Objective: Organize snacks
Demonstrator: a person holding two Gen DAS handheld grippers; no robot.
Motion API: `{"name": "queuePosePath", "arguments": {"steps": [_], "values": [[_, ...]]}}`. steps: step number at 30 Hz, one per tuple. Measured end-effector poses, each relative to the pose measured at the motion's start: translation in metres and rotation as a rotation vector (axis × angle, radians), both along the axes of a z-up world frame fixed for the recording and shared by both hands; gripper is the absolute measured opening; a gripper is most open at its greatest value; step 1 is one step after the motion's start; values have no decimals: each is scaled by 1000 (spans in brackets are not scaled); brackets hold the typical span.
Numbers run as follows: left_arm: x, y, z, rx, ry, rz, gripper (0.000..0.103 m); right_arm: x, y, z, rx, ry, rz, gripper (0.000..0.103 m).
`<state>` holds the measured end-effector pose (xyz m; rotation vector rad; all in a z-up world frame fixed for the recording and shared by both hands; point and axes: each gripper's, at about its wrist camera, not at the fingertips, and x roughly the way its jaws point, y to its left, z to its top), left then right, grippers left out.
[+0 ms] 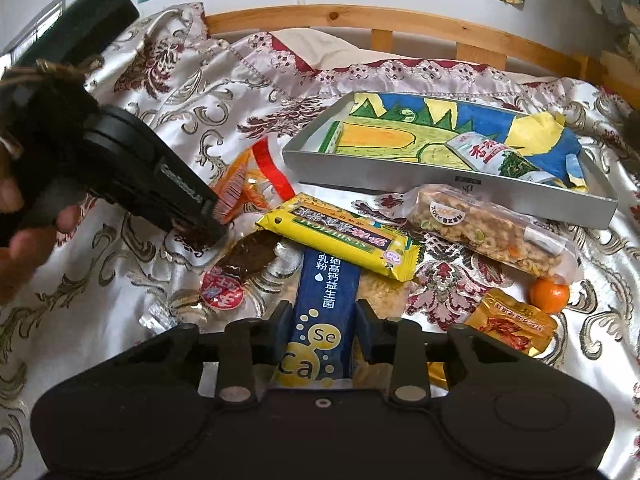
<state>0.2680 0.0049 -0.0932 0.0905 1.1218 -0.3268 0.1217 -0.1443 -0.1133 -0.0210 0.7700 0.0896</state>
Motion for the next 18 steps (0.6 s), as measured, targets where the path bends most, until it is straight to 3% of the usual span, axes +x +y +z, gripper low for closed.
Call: {"name": "queuePosePath", "arguments": {"steps": [4,10,13,14,15,18], "values": [[-19,-1,1,57,88,33,43,-10,-3,6,28,32,15,32],[-51,8,15,27,137,101,40,-31,-4,12,19,47,32,32],[-67,12,15,-16,170,145,29,-41,-1,13,-17,38,36,32],[-70,11,14,-18,180,147,11,-44,0,14,-29,36,38,32],[-72,11,12,-12,189,151,2,-47,1,13,-43,34,42,32],[-76,9,7,-29,197,139,1,-52,2,11,-75,24,47,32]]}}
